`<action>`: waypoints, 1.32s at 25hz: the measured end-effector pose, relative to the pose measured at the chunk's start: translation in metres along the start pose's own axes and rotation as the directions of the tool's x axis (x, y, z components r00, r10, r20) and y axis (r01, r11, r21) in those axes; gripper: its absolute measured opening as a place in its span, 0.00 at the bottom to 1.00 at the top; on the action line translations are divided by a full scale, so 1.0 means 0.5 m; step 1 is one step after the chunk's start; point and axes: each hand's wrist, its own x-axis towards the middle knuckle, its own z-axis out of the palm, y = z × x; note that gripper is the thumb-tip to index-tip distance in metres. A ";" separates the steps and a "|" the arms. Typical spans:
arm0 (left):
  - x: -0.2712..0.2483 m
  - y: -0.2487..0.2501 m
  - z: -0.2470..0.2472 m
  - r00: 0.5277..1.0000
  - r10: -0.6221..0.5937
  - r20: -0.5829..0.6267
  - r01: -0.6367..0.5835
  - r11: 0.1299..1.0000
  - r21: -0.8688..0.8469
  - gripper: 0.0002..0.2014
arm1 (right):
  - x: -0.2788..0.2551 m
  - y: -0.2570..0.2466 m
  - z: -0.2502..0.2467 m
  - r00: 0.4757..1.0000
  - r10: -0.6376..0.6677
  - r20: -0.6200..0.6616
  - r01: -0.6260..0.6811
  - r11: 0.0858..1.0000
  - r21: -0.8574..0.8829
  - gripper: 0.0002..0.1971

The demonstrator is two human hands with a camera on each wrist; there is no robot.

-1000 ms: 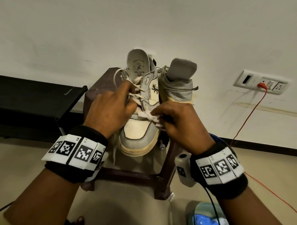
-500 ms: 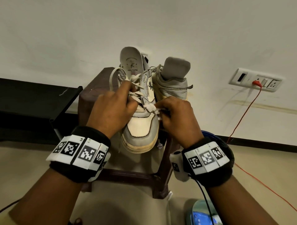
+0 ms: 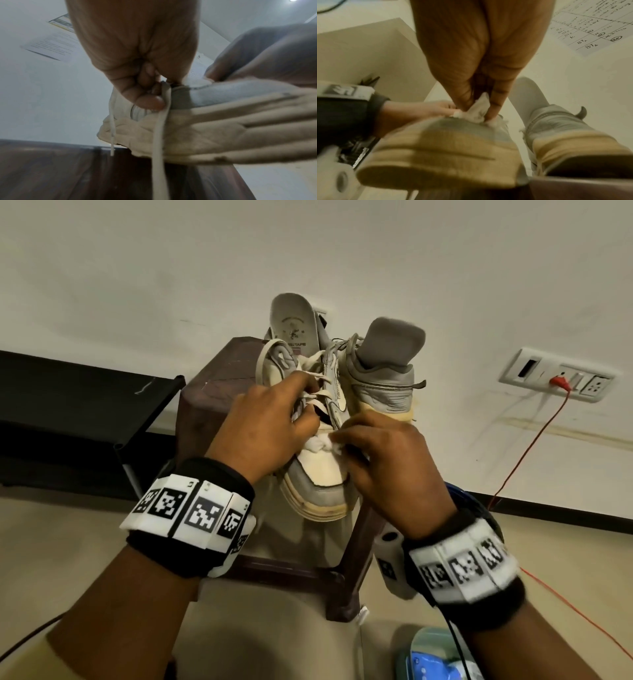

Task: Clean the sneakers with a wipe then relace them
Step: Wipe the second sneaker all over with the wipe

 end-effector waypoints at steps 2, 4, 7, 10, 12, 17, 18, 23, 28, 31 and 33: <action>-0.004 0.002 0.001 1.000 -0.007 0.023 0.008 0.998 -0.064 0.15 | 0.020 0.011 0.006 0.997 0.057 -0.055 -0.059 0.998 -0.032 0.09; -0.002 0.005 0.000 1.000 -0.003 0.031 0.006 0.995 -0.101 0.16 | 0.024 0.013 -0.007 0.998 0.066 0.012 -0.065 0.996 -0.054 0.09; 0.002 0.004 0.002 1.000 -0.007 0.012 0.008 0.993 -0.114 0.16 | 0.006 -0.015 -0.025 0.971 -0.031 0.238 0.037 0.999 -0.020 0.11; 0.005 0.009 0.004 0.999 -0.008 0.045 0.013 0.991 -0.130 0.16 | -0.026 -0.037 -0.035 0.900 -0.063 0.432 0.090 0.995 -0.043 0.13; 0.005 0.006 0.001 0.997 -0.012 0.082 0.025 0.988 -0.151 0.17 | -0.033 -0.036 -0.035 0.910 -0.071 0.409 0.109 0.992 -0.070 0.13; 0.006 -0.007 -0.014 0.981 -0.016 0.193 0.058 0.975 -0.213 0.20 | 0.020 -0.048 0.015 0.992 -0.083 0.097 0.092 0.991 -0.095 0.19; 0.008 -0.006 -0.017 0.977 -0.014 0.212 0.062 0.973 -0.222 0.20 | 0.025 -0.048 0.020 0.989 -0.107 0.102 0.119 0.987 -0.112 0.19; 0.003 -0.002 -0.006 0.983 -0.004 0.184 0.037 0.984 -0.176 0.20 | -0.025 -0.024 -0.013 0.911 -0.219 0.349 0.299 0.934 -0.195 0.11; -0.008 0.012 -0.008 0.988 0.102 0.116 -0.112 0.990 0.088 0.09 | -0.051 -0.011 -0.001 0.978 -0.094 0.184 0.134 0.967 -0.216 0.16; -0.008 0.021 -0.013 0.949 0.173 0.262 -0.234 0.946 0.224 0.10 | -0.041 -0.015 0.006 0.997 -0.013 0.080 0.029 0.980 -0.198 0.13; -0.012 0.021 -0.026 0.919 0.193 0.345 -0.288 0.925 0.249 0.14 | -0.032 -0.009 0.003 0.999 0.009 0.033 -0.003 0.984 -0.177 0.12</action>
